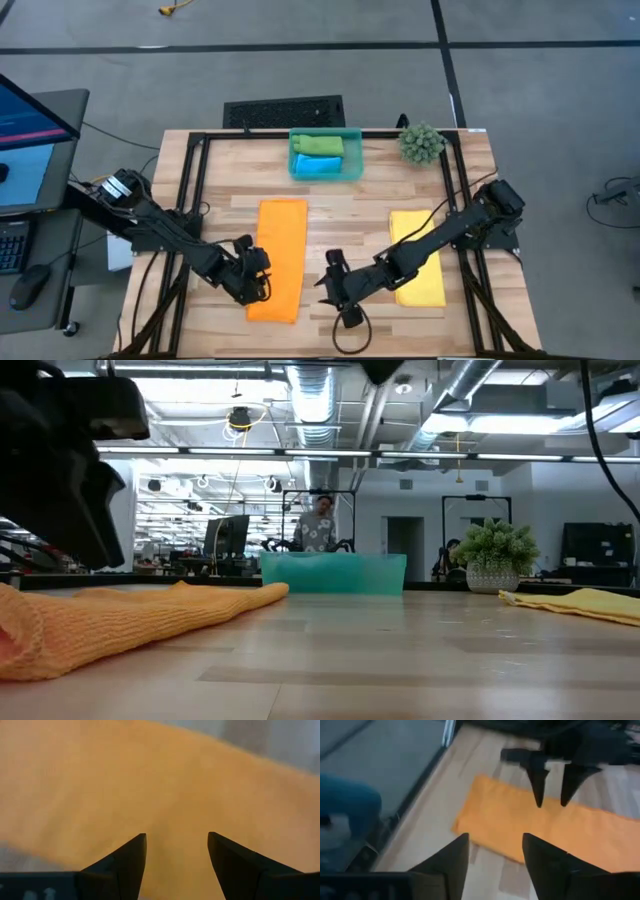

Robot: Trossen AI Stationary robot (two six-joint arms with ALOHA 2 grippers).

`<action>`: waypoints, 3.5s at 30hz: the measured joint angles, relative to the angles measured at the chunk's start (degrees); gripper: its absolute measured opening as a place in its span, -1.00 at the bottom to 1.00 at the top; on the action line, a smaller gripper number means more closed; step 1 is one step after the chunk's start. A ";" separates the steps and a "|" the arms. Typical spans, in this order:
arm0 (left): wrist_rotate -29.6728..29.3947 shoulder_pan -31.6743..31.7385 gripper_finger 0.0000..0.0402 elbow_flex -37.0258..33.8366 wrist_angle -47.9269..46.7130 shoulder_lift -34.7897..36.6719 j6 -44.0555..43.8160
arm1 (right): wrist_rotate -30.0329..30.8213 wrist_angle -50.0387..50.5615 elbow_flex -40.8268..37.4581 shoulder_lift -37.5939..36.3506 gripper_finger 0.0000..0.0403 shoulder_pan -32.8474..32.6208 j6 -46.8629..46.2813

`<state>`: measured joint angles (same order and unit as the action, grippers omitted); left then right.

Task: Roll microfiber towels into tight, uniform cylinder then place into a basket
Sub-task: Roll the orange towel

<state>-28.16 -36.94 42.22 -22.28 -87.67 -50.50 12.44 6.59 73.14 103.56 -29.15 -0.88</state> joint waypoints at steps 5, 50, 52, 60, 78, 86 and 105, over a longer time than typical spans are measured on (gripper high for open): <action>6.25 1.87 0.02 -1.58 13.44 -3.63 4.06 | 0.09 -5.22 -0.03 5.69 0.11 -0.83 7.97; 6.33 3.22 0.02 2.79 21.24 -12.45 4.81 | -3.82 -7.50 6.72 24.38 -0.29 -2.93 4.70; 6.22 3.20 0.02 2.81 20.50 -12.43 4.81 | -5.44 -7.77 6.72 24.73 -0.45 -2.86 3.41; 5.36 2.38 0.02 2.88 18.50 -11.80 5.44 | -7.23 -8.35 6.58 24.66 -0.94 -2.95 0.45; -9.40 4.47 0.02 1.36 1.14 -3.03 5.97 | -4.08 -10.64 6.42 21.29 -0.97 -5.00 -4.34; -3.52 6.05 0.02 -2.67 7.82 -3.05 8.68 | 8.73 -8.06 6.53 17.50 -0.97 -7.46 -5.21; -2.23 -1.16 0.02 -6.73 15.15 -3.07 2.78 | 26.67 2.25 6.63 11.25 -0.99 -6.18 -5.63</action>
<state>-30.39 -38.10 35.49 -7.14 -90.74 -47.72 39.11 8.84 79.77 114.82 -35.33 -6.50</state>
